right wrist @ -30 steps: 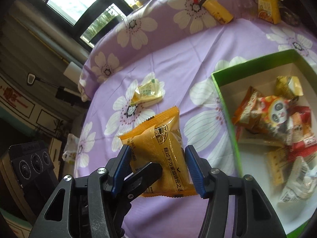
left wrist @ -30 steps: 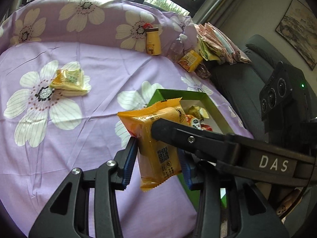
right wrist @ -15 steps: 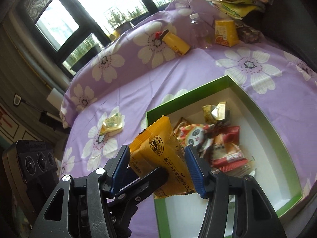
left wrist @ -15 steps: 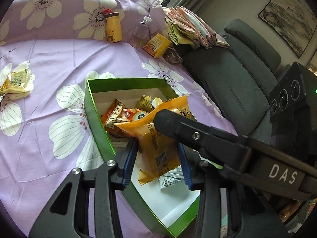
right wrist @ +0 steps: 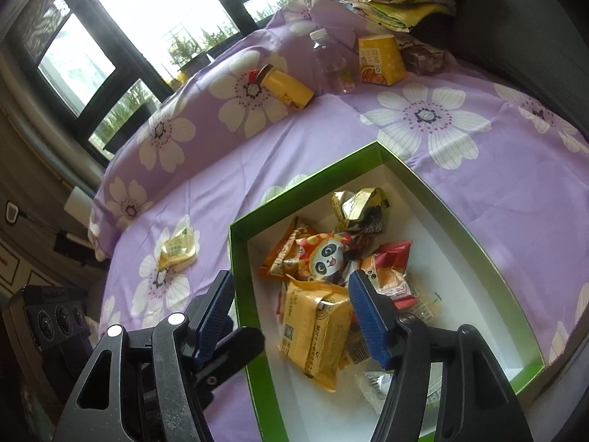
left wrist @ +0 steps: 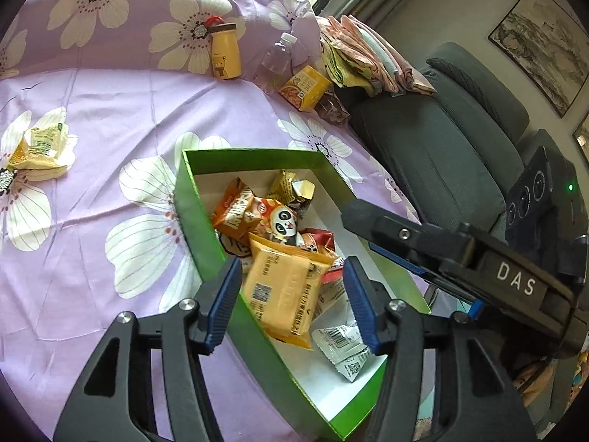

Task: Organize snacks
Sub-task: 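Move the right gripper back to the yellow-green corn packet, then close the right gripper on the yellow-green corn packet and lift it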

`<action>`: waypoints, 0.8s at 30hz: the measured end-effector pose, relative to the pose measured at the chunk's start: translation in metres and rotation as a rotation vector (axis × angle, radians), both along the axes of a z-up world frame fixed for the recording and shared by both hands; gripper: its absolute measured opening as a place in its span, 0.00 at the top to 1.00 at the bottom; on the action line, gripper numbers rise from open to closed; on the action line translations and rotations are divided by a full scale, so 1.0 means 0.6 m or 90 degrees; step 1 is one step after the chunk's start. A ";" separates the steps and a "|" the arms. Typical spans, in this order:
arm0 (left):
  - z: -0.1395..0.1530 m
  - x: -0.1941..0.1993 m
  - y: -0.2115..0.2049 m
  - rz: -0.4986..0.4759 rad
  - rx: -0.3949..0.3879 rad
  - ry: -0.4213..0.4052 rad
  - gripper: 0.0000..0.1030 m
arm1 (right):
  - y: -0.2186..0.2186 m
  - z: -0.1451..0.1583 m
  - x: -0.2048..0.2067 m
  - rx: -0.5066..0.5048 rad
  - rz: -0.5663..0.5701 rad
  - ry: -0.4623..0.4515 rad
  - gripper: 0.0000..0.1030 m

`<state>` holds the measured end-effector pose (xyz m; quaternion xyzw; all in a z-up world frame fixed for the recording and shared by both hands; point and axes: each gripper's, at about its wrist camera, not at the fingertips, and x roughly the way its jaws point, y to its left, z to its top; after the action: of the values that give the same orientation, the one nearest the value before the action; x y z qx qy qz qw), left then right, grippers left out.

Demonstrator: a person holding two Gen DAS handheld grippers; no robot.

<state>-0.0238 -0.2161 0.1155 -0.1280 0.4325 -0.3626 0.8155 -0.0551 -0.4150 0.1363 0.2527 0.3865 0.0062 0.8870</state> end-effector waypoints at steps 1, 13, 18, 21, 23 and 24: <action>0.004 0.004 0.013 0.009 0.002 -0.005 0.40 | 0.003 0.004 0.000 0.004 0.000 -0.010 0.37; -0.002 0.121 0.266 0.224 0.084 -0.022 0.30 | 0.163 0.014 0.128 0.119 0.121 -0.041 0.27; -0.036 0.195 0.341 0.296 0.072 0.014 0.31 | 0.268 -0.023 0.237 0.098 0.160 0.012 0.27; -0.073 0.235 0.353 0.304 0.063 0.057 0.32 | 0.311 -0.068 0.304 0.085 0.178 0.057 0.27; -0.097 0.259 0.350 0.297 0.053 0.086 0.32 | 0.326 -0.102 0.345 0.098 0.187 0.089 0.27; -0.109 0.269 0.348 0.293 0.052 0.097 0.33 | 0.332 -0.117 0.362 0.099 0.188 0.098 0.27</action>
<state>0.1377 -0.0076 0.0501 -0.2168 0.4665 -0.1385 0.8463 0.1619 -0.2158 0.0659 0.2608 0.4842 0.1465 0.8222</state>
